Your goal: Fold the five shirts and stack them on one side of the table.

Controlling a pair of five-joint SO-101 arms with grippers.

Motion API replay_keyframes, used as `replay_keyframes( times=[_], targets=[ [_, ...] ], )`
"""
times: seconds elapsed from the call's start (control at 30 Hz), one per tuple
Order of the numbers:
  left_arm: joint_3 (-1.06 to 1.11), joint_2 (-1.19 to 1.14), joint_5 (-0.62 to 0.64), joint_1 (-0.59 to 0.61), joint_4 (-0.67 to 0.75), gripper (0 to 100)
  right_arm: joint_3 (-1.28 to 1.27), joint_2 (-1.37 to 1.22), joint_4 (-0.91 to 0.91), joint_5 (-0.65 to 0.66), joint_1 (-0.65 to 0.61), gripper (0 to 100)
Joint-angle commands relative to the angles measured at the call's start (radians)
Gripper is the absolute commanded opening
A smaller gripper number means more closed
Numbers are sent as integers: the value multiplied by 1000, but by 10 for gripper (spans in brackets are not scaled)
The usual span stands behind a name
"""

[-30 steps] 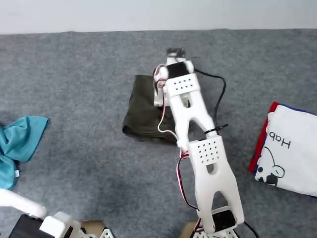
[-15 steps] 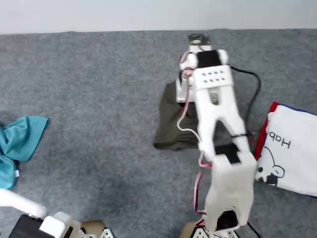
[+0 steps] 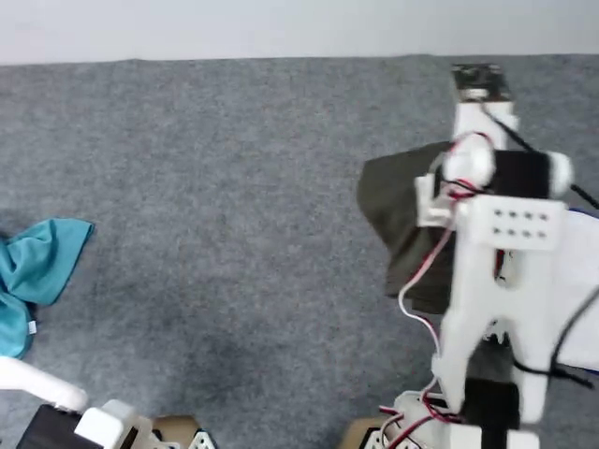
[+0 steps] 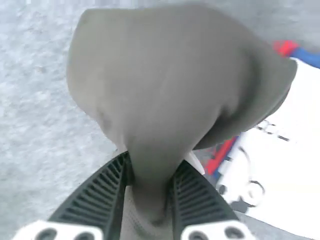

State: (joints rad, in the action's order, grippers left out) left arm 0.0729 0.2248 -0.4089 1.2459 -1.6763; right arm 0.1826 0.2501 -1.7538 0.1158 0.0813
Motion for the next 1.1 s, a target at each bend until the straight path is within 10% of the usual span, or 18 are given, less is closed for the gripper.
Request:
replay_keyframes(
  times=[0.0, 0.63, 1.07],
  targets=[
    [-2, 31, -5, -9, 15, 33, 8, 91, -42, 60, 97, 8],
    [-2, 29, -6, -11, 44, 33, 5, 110, -42, 265, 460, 8],
    [-2, 31, -8, -11, 43, 33, -69, 120, -41, 282, 456, 8]
  ],
)
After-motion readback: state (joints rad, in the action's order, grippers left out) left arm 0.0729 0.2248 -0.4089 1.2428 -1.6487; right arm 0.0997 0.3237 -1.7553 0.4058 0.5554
